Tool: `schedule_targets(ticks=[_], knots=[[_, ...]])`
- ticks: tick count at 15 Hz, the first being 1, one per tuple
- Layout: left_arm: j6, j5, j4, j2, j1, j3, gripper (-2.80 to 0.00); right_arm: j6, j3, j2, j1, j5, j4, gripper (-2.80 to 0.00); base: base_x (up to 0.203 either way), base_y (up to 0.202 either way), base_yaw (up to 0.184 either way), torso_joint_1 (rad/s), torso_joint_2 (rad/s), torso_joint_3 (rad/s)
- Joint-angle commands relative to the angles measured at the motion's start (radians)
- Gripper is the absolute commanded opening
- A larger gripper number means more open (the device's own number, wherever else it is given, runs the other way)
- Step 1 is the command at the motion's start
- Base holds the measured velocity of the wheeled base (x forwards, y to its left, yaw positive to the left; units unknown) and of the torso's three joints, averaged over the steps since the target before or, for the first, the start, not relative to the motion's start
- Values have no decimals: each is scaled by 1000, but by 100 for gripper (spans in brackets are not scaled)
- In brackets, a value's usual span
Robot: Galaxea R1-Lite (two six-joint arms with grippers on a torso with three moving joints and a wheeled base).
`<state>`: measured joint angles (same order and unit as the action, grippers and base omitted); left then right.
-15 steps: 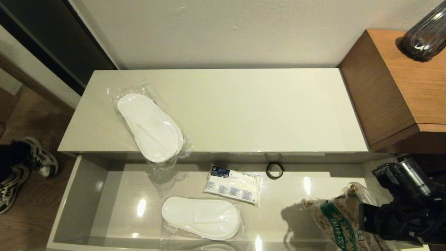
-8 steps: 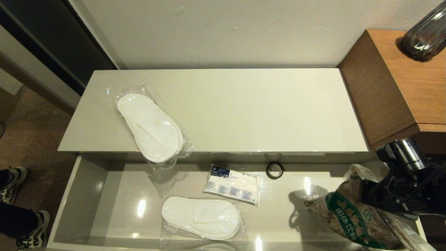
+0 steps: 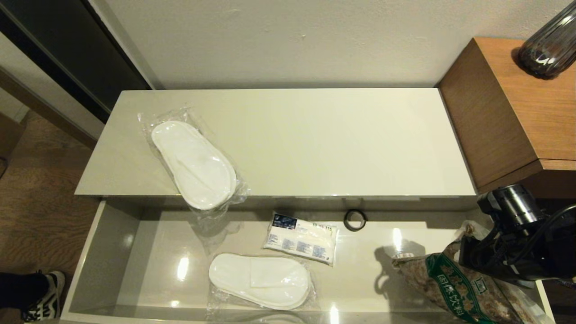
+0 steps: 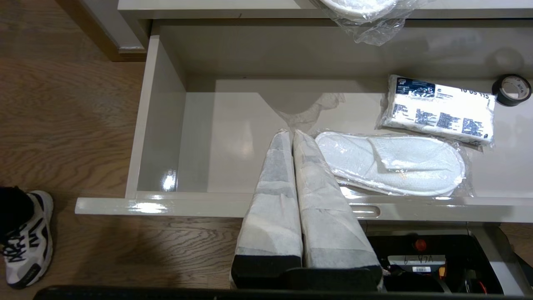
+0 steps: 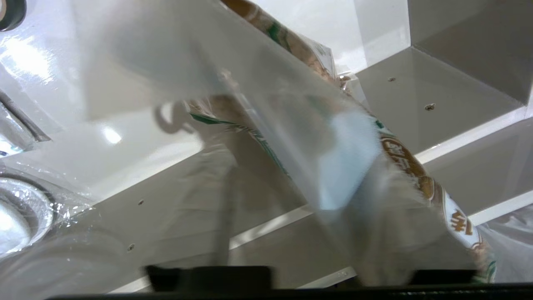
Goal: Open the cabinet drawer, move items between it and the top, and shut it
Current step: Put the disposable slippers in the drawer
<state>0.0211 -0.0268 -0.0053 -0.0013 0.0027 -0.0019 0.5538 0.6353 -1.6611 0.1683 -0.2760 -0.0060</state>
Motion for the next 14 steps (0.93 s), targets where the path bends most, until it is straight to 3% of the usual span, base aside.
schedule_targets(ticks=[1, 5, 10, 14], knots=[[0, 0, -1, 1, 2, 0, -280, 0, 0, 8, 0, -2, 1, 0, 0, 0, 0, 0, 0, 0], [0, 1, -1, 1, 0, 0, -280, -35, 43, 112, -5, -33, 11, 0, 0, 0, 0, 0, 0, 0], [0, 1, -1, 1, 1, 0, -280, -238, 73, 343, -4, -159, 30, 0, 0, 0, 0, 0, 0, 0], [0, 1, -1, 1, 2, 0, -280, -327, 36, 485, 7, -217, 81, 0, 0, 0, 0, 0, 0, 0]])
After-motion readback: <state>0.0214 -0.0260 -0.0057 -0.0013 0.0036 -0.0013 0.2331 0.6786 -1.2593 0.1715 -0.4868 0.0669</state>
